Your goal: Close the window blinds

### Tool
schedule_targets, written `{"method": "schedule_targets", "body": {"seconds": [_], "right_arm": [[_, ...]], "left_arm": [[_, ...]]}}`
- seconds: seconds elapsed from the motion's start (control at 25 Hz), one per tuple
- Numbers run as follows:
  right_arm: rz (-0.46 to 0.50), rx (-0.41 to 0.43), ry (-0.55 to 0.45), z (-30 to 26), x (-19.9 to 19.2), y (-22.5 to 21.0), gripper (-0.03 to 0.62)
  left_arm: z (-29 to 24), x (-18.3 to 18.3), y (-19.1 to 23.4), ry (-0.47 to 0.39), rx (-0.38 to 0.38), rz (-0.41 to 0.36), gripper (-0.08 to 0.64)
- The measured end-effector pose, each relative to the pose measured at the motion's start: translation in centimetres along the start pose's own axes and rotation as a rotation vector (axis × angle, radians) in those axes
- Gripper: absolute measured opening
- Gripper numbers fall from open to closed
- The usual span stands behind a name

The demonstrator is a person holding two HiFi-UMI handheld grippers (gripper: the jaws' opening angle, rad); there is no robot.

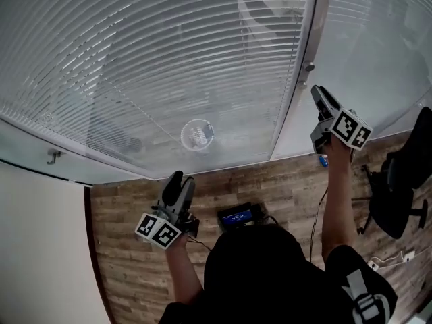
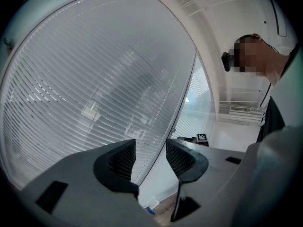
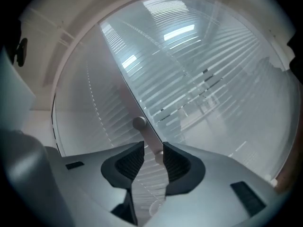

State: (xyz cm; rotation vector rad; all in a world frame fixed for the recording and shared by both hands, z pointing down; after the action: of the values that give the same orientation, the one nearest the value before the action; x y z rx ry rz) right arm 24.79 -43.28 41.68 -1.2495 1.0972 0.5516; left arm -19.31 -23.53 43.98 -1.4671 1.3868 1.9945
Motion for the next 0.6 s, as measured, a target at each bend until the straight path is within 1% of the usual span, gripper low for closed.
{"method": "schedule_targets", "body": {"seconds": [0.12, 0.2, 0.36, 0.48, 0.6], "right_arm": [[-0.073, 0.059, 0.029, 1.2, -2.4, -1.1, 0.129], [-0.1, 0.097, 0.051, 1.8, -4.1, -1.6, 0.127], [-0.152, 0.137, 0.125, 4.5, -8.9, -2.0, 0.127], [-0.22, 0.123, 0.174, 8.4, -13.0, -2.0, 0.127], [-0.268, 0.067, 0.208, 13.7, -17.3, -2.4, 0.127]], "left_arm": [[0.0, -0.2, -1.0, 0.037, 0.018, -0.001, 0.198], [-0.2, -0.6, -1.5, 0.056, 0.028, -0.005, 0.198], [0.3, -1.4, -2.4, 0.075, 0.039, -0.003, 0.198], [0.7, -1.1, -2.9, 0.085, 0.016, -0.006, 0.198], [1.3, -1.7, -3.5, 0.092, -0.036, -0.011, 0.198]]}}
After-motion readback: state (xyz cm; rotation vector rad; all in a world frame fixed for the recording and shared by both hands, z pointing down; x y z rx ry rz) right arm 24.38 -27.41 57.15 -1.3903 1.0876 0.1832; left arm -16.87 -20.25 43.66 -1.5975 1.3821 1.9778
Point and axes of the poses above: the fingertips, and each gripper's own axes: z backward along the fingers, y to its left, x out of its top, the point moved 5 cm from there along z, backward along the fingers, and after that the axes turned 4 degrees about z, right-handed, at the moved point
